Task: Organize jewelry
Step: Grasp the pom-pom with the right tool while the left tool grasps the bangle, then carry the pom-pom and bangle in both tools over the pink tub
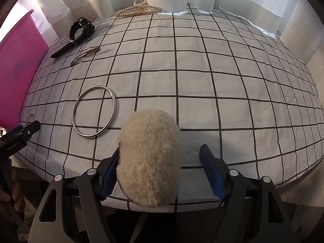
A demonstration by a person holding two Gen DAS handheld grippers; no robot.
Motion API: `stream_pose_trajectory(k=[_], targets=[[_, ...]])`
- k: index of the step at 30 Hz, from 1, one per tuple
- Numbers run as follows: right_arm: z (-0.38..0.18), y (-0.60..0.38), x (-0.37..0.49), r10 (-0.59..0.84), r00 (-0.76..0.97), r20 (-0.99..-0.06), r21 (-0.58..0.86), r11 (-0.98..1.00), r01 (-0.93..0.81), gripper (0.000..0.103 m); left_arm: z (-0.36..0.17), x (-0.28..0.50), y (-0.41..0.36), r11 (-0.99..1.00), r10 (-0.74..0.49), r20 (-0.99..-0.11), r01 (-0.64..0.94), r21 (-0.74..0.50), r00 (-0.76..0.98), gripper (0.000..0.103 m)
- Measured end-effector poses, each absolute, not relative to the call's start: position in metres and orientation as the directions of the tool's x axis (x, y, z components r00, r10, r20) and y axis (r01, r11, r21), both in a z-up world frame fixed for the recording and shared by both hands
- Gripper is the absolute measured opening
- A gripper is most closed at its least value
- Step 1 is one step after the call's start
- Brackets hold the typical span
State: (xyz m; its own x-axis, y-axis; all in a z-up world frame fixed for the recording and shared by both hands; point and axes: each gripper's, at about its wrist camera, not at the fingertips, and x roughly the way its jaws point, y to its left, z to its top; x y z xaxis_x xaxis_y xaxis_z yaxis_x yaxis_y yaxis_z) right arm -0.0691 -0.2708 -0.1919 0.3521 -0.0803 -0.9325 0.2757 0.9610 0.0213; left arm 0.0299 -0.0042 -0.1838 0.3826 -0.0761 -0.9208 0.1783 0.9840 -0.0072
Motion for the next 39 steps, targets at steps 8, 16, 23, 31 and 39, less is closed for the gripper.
stream_pose_trajectory(k=[8,16,23,31,39], targets=[[-0.191,-0.271,-0.069,-0.078,0.35,-0.934,0.023,0.961,0.275,0.072,-0.181,0.031,-0.004,0.984,-0.076,-0.926,0.179,-0.01,0.37,0.092],[-0.19,-0.27,-0.068,-0.071,0.342,-0.937,0.026,0.962,0.272,0.065,-0.172,0.025,-0.012,0.973,-0.094,-0.921,0.231,-0.005,0.379,0.07],[-0.187,-0.268,-0.068,-0.078,0.341,-0.937,0.016,0.964,0.264,0.042,-0.168,0.019,-0.023,0.958,-0.113,-0.917,0.285,0.001,0.383,0.042],[-0.185,-0.264,-0.07,-0.064,0.358,-0.931,0.039,0.962,0.272,0.039,-0.169,0.02,-0.018,0.96,-0.127,-0.918,0.279,-0.019,0.377,0.041],[-0.177,-0.264,-0.069,-0.062,0.377,-0.924,0.046,0.962,0.27,0.039,-0.161,0.02,-0.014,0.963,-0.127,-0.914,0.269,-0.02,0.386,0.041]])
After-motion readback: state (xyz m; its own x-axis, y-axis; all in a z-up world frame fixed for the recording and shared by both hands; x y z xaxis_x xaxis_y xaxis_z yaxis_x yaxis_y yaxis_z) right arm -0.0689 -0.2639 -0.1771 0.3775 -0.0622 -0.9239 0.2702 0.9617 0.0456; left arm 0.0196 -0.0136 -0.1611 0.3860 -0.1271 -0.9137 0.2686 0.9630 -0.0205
